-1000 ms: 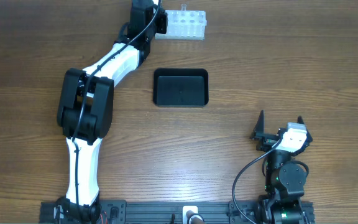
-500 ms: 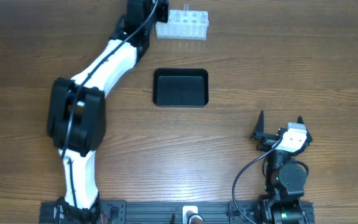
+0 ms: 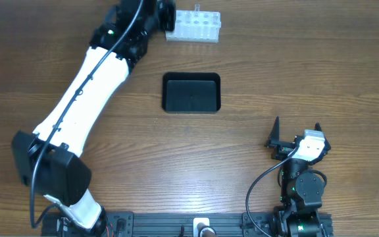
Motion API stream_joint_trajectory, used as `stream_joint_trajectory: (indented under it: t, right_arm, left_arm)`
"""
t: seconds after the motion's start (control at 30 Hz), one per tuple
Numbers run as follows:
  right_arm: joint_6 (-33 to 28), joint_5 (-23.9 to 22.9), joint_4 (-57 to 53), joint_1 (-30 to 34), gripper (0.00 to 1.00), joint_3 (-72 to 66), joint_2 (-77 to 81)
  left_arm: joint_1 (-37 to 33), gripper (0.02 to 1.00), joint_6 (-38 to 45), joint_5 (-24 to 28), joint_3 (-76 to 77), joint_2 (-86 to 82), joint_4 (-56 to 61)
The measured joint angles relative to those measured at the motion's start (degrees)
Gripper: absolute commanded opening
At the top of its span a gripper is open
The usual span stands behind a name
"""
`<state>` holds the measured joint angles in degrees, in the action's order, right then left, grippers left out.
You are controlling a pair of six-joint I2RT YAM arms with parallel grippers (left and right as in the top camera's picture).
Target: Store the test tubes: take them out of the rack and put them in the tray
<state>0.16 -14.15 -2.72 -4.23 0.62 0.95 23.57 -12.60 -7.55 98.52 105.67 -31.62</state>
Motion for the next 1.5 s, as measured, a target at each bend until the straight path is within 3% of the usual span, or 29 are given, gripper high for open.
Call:
stream_joint_trajectory:
  t: [0.2, 0.4, 0.63, 1.5]
  right_arm:
    - [0.0, 0.0, 0.0, 0.0, 0.991, 0.0, 0.0]
    - [0.0, 0.0, 0.0, 0.0, 0.993, 0.0, 0.0]
    - [0.0, 0.0, 0.0, 0.0, 0.991, 0.0, 0.0]
    - [0.0, 0.0, 0.0, 0.0, 0.993, 0.0, 0.0]
  left_arm:
    - [4.4, 0.045, -9.6, -4.1, -0.2, 6.6, -11.2]
    - [8.2, 0.045, -12.0, -7.4, -0.2, 10.8, -13.4]
    - [8.0, 0.056, -12.6, -8.9, -0.2, 12.0, -14.7]
    - [7.3, 0.082, -17.1, -6.8, -0.2, 18.1, -17.2]
